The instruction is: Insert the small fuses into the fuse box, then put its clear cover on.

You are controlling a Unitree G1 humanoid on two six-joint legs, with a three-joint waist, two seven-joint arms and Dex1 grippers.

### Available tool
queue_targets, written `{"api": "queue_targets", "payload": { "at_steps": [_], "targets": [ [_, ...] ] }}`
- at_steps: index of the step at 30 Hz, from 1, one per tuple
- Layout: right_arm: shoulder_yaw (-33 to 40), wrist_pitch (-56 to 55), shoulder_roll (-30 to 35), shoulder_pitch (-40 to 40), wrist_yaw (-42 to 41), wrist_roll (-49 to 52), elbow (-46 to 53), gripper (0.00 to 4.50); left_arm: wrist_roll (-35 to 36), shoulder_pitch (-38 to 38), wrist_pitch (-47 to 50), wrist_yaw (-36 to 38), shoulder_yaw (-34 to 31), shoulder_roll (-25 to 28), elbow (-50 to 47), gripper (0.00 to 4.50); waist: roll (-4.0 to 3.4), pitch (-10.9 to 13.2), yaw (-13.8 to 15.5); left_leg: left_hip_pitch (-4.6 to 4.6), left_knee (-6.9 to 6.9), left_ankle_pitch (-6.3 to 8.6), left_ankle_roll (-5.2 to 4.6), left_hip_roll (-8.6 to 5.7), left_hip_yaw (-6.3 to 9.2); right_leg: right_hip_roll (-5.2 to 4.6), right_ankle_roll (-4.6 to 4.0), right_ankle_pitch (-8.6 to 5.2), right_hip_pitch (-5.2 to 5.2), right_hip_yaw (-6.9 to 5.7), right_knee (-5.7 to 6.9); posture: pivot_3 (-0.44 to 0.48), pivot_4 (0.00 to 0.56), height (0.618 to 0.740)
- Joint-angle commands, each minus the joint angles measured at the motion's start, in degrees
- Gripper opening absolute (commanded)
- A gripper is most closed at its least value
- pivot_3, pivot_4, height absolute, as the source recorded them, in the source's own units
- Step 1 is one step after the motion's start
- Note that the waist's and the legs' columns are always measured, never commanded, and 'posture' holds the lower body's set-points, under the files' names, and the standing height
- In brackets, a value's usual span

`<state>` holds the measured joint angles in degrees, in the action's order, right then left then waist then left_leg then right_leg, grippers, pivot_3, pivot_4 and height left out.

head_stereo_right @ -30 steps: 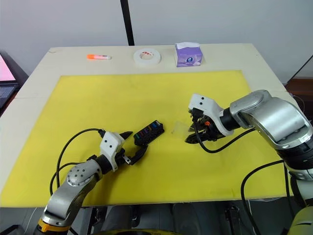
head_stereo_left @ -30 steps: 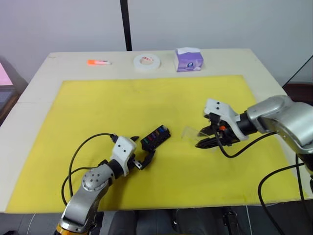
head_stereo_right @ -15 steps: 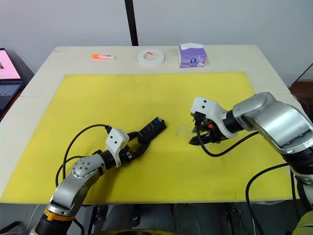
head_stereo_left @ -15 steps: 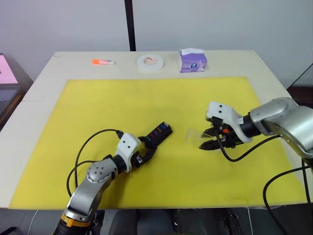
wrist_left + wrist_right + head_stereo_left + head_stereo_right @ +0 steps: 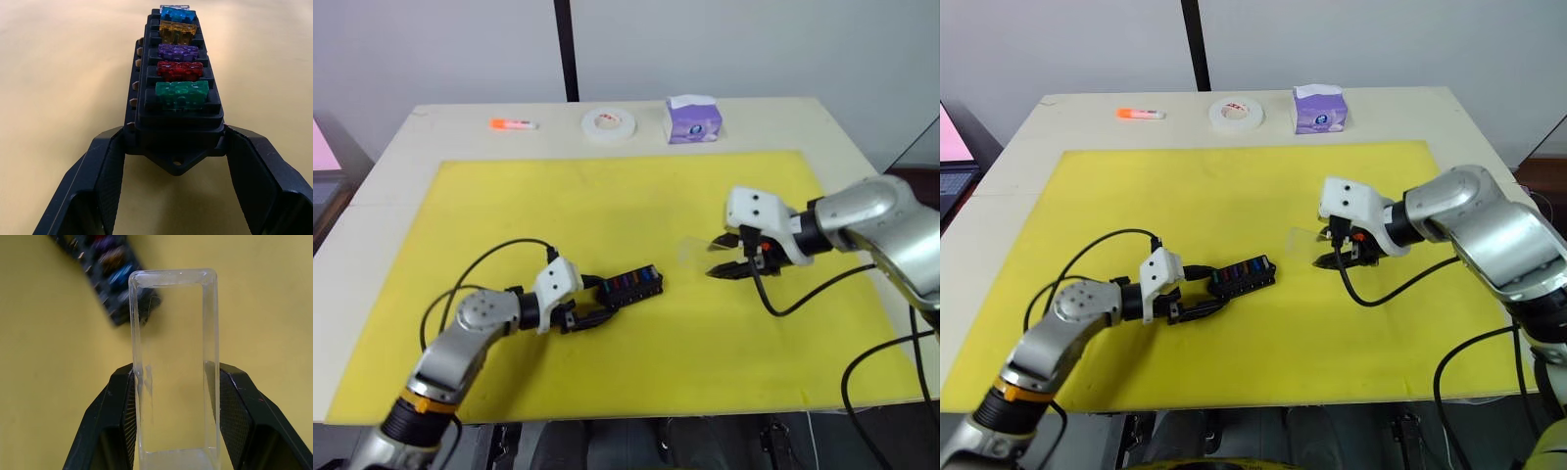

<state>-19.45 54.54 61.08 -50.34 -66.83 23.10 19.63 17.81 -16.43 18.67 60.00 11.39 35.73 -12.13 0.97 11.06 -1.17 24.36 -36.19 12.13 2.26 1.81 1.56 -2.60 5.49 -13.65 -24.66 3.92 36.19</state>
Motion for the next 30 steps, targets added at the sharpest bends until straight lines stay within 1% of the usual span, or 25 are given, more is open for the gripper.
{"api": "queue_targets", "payload": {
  "at_steps": [1, 4, 6, 9, 11, 14, 21, 30],
  "targets": [
    [0.6, 4.4, -3.0, -6.1, -0.1, 1.0, 0.1, 1.89, 1.4, -5.8, -2.2, 7.7, 2.5, -0.7, 4.5, 2.74, 0.0, 0.0, 0.1, 0.03, 0.01, 0.0, -0.01, 0.0, 0.0, 0.01, 0.0, 0.0, -0.02, 0.0, 0.0, 0.0, 0.15, 0.74],
    [-3.1, 5.8, -5.3, -8.9, -1.2, 0.2, 2.0, 1.89, -0.1, -11.1, -4.4, 12.6, 5.4, -2.5, 11.3, 2.74, 0.01, 0.0, 0.3, 0.04, 0.01, 0.0, -0.01, 0.0, 0.02, 0.01, 0.02, 0.01, -0.01, -0.02, 0.0, 0.0, 0.15, 0.74],
    [-5.6, 9.2, -7.4, -10.8, -1.6, 1.3, 3.4, 1.89, -2.3, -13.7, -7.0, 14.2, 7.3, -3.9, 16.5, 2.74, 0.0, 0.0, 0.3, 0.05, 0.0, -0.01, -0.01, -0.01, 0.02, 0.0, 0.04, 0.01, 0.0, -0.03, 0.0, 0.0, 0.15, 0.74],
    [-9.7, 12.7, -10.2, -12.9, -0.3, 0.2, 4.6, 1.89, -5.3, -15.7, -12.8, 16.2, 9.2, -5.4, 22.9, 2.74, 0.0, 0.0, 0.1, 0.06, -0.04, -0.01, -0.02, 0.0, 0.03, 0.03, 0.12, 0.07, -0.01, -0.02, 0.04, 0.0, 0.15, 0.74],
    [-12.8, 14.1, -11.1, -13.8, 0.5, -0.9, 5.7, 1.89, -5.6, -16.1, -14.0, 16.3, 9.0, -6.6, 25.3, 2.74, 0.0, 0.0, 0.1, 0.05, -0.04, -0.01, -0.02, 0.0, 0.04, 0.03, 0.12, 0.07, -0.01, -0.02, 0.07, 0.0, 0.15, 0.74],
    [-15.9, 16.5, -12.8, -14.3, 2.7, -1.6, 7.6, 1.89, -6.2, -15.4, -14.6, 15.7, 8.6, -7.3, 27.0, 2.74, -0.01, 0.0, 0.2, 0.05, -0.09, -0.02, -0.02, -0.01, 0.05, 0.01, 0.12, 0.07, 0.01, -0.02, 0.11, 0.0, 0.15, 0.74],
    [-19.4, 17.7, -13.8, -12.1, 6.4, -2.8, 9.7, 1.89, -6.4, -13.3, -15.7, 16.1, 8.3, -6.9, 27.5, 2.74, -0.02, 0.0, 0.2, 0.01, -0.1, -0.02, -0.03, 0.0, 0.06, 0.01, 0.13, 0.07, 0.02, -0.02, 0.16, 0.0, 0.15, 0.74],
    [-21.4, 17.1, -14.5, -10.5, 8.6, -3.8, 9.2, 1.89, -6.5, -12.9, -14.6, 15.6, 7.9, -6.8, 26.6, 2.74, -0.03, 0.0, 0.1, -0.02, -0.09, -0.02, -0.03, 0.0, 0.07, 0.03, 0.13, 0.07, 0.02, -0.02, 0.21, 0.0, 0.15, 0.74]
  ]
}}
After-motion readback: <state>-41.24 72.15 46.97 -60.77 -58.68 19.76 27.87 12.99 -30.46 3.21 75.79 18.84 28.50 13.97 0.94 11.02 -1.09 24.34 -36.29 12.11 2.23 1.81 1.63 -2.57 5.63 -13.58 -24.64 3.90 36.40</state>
